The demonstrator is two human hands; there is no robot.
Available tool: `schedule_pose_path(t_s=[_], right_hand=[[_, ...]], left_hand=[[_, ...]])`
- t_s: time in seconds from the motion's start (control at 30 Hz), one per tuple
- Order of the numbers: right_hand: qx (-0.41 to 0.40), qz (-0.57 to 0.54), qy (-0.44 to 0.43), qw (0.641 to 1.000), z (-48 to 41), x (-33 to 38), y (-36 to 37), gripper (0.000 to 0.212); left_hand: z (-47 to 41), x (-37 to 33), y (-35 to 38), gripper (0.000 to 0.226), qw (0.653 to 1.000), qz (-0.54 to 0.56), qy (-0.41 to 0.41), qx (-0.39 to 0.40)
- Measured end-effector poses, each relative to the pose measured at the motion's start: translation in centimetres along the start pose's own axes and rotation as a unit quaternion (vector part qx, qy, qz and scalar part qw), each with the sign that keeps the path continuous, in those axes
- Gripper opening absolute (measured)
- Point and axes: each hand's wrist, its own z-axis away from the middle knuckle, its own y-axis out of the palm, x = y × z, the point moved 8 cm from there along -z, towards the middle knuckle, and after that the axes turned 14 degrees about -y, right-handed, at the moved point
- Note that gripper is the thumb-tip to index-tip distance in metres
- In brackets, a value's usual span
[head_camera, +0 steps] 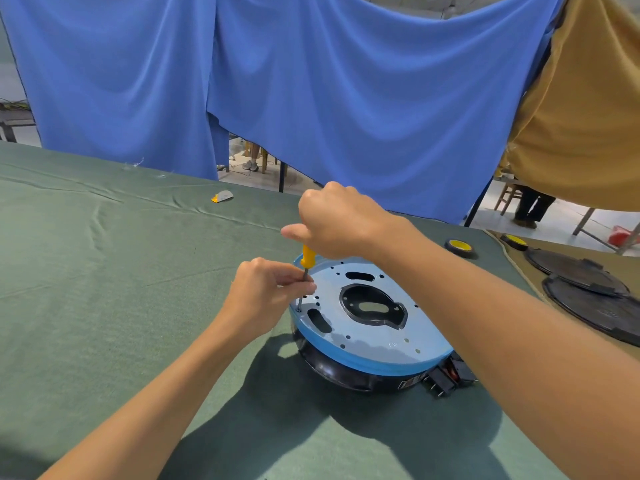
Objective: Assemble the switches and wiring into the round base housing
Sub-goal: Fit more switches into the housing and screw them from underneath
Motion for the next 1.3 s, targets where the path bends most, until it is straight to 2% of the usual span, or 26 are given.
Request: schedule_pose_path(t_s=[0.13, 0.2, 0.3, 0.37, 0.43, 0.47, 0.57, 0.67, 0.77, 0.83, 0.93, 1.03, 1.1, 1.23, 1.3], right_hand=[[0.056, -0.032, -0.071, 0.995, -0.2, 1.1, 0.3, 0.008], [0.030, -0.047, -0.062, 0.997, -0.2, 0.9, 0.0, 0.021], [0.010, -0.035, -0.035, 0.999, -0.3, 0.4, 0.2, 0.043], [0.012, -0.012, -0.022, 1.000, -0.5, 0.3, 0.5, 0.049], [0.025, -0.007, -0.022, 0.999, -0.5, 0.4, 0.5, 0.047], [0.039, -0.005, -0.035, 0.999, -0.5, 0.7, 0.4, 0.041], [0.073, -0.017, -0.097, 0.992, -0.3, 1.8, 0.0, 0.003], [0.044, -0.013, -0.074, 0.996, -0.2, 1.2, -0.1, 0.014], [0.018, 0.042, -0.033, 0.998, 0.0, 0.2, 0.6, 0.031], [0.028, 0.024, -0.027, 0.999, 0.1, -0.1, 1.2, 0.038], [0.061, -0.032, -0.056, 0.996, 0.0, 0.4, 1.1, 0.033], [0.081, -0.054, -0.076, 0.992, 0.2, 0.9, 0.5, 0.003], [0.073, -0.052, -0.073, 0.993, 0.2, 1.0, 0.1, 0.003], [0.029, -0.043, -0.051, 0.997, -0.3, 1.0, 0.1, 0.038], [0.008, -0.005, -0.041, 0.999, -0.5, 1.2, 0.0, 0.046]], left_hand=[[0.2, -0.9, 0.7, 0.012, 0.996, -0.057, 0.045, 0.051], [0.1, -0.8, 0.9, 0.013, 0.995, -0.063, 0.039, 0.064], [-0.1, -0.3, 0.0, 0.005, 1.000, -0.025, 0.011, 0.002], [-0.1, 0.0, -0.3, 0.006, 1.000, -0.004, 0.001, -0.017], [0.0, -0.1, 0.2, 0.003, 1.000, -0.008, 0.011, 0.002], [0.1, -0.3, 0.3, 0.004, 1.000, -0.016, 0.021, 0.013], [0.2, -0.6, 0.5, 0.010, 0.998, -0.037, 0.038, 0.044], [0.1, -0.8, 0.9, 0.012, 0.995, -0.064, 0.043, 0.060], [0.1, -0.4, 0.1, 0.005, 0.999, -0.030, 0.038, 0.000], [0.0, 0.0, 0.0, 0.011, 1.000, -0.003, 0.023, -0.009], [0.2, -0.3, 0.1, 0.007, 0.998, -0.024, 0.057, -0.003], [0.4, -1.0, 0.0, 0.011, 0.993, -0.069, 0.098, -0.002], [0.3, -0.9, 0.2, 0.014, 0.992, -0.081, 0.100, 0.014], [0.3, -0.6, -0.1, 0.007, 0.995, -0.057, 0.086, 0.005], [0.2, -0.4, -0.4, 0.002, 0.997, -0.037, 0.072, -0.018]])
